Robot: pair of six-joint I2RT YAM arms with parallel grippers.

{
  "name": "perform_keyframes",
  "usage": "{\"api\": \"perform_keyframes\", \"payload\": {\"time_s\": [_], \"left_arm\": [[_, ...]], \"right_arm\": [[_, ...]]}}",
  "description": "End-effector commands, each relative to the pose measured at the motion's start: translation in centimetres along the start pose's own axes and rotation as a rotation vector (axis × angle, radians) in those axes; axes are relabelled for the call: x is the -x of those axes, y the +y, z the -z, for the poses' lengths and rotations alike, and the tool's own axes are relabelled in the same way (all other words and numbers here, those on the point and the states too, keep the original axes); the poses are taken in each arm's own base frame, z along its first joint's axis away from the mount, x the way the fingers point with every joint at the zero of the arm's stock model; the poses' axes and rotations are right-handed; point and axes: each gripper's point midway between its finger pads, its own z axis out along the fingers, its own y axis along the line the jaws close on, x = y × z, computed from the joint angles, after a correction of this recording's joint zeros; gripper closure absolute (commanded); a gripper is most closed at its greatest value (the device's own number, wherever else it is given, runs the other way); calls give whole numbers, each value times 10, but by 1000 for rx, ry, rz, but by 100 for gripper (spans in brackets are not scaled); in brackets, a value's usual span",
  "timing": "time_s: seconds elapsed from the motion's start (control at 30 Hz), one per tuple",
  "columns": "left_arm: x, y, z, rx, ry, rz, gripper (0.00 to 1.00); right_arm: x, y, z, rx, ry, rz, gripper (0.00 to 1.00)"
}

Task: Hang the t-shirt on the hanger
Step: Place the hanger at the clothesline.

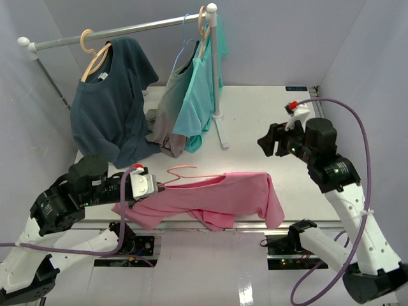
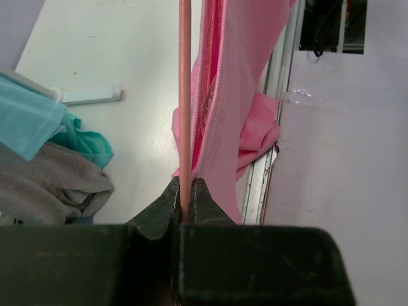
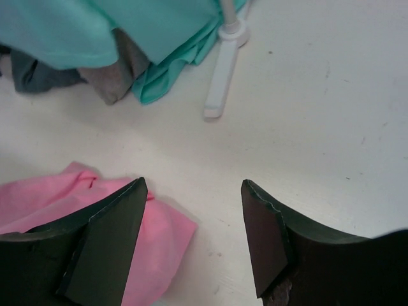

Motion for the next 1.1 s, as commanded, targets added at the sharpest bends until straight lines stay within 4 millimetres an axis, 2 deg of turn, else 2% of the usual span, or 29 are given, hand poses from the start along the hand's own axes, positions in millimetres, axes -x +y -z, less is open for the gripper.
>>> {"api": "perform_keyframes", "payload": {"time_s": [0.0,0.07,0.13,0.27,0.4,0.53,0.87,1.07], "left_arm": [[8,21,5,133,-19,61,100],[-18,33,-6,194,83,103,100],[-28,35,-11,210,103,105,100],[-21,38,-8,230,75,103,100],[-26,41,-9,241,114,121,100],[-20,39,-6,232,82,112,100],[-12,32,6,222,41,95,100],[-14,32,2,210,49,99,100]], "right_arm": [[11,-25,-3,-34,-147,-187,35],[5,-32,-1,-37,-178,-202,36],[2,-35,6,-39,-227,-168,36],[2,-26,18,5,-295,-78,40],[-4,8,29,190,-339,32,45],[-17,34,33,354,-300,106,46],[-34,34,16,409,-238,109,45],[-35,55,23,562,-257,134,45]]}}
